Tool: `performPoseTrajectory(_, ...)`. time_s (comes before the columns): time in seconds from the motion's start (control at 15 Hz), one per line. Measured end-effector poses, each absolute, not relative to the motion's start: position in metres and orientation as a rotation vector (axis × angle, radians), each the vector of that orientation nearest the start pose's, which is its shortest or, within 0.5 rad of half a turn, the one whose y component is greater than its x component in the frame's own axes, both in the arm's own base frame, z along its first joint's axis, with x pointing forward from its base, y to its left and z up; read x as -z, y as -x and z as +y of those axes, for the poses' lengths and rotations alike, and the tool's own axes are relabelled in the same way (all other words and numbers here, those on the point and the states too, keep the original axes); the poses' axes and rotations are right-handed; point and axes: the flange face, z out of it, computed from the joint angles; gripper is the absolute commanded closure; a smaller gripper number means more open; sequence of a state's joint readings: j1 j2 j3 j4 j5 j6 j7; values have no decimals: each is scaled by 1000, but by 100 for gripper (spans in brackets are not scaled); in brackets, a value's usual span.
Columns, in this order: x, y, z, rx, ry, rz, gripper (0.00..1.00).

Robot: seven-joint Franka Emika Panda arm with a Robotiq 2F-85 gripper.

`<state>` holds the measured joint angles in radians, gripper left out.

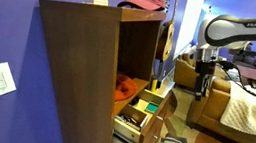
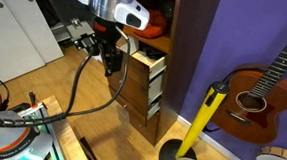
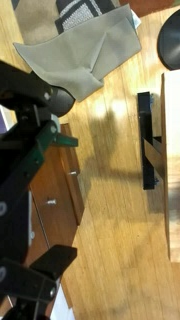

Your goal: Close all the drawer one by one from top to bottom

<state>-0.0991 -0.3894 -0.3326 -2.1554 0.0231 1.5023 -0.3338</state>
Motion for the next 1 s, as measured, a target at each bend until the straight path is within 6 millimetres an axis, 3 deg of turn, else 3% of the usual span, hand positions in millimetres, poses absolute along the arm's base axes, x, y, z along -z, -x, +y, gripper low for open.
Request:
performPoseTrajectory(0.53, -532, -369, -186, -265, 2903, 99, 0)
performPoseTrajectory(1.0, -545, -362, -228, -58, 2940, 313, 0)
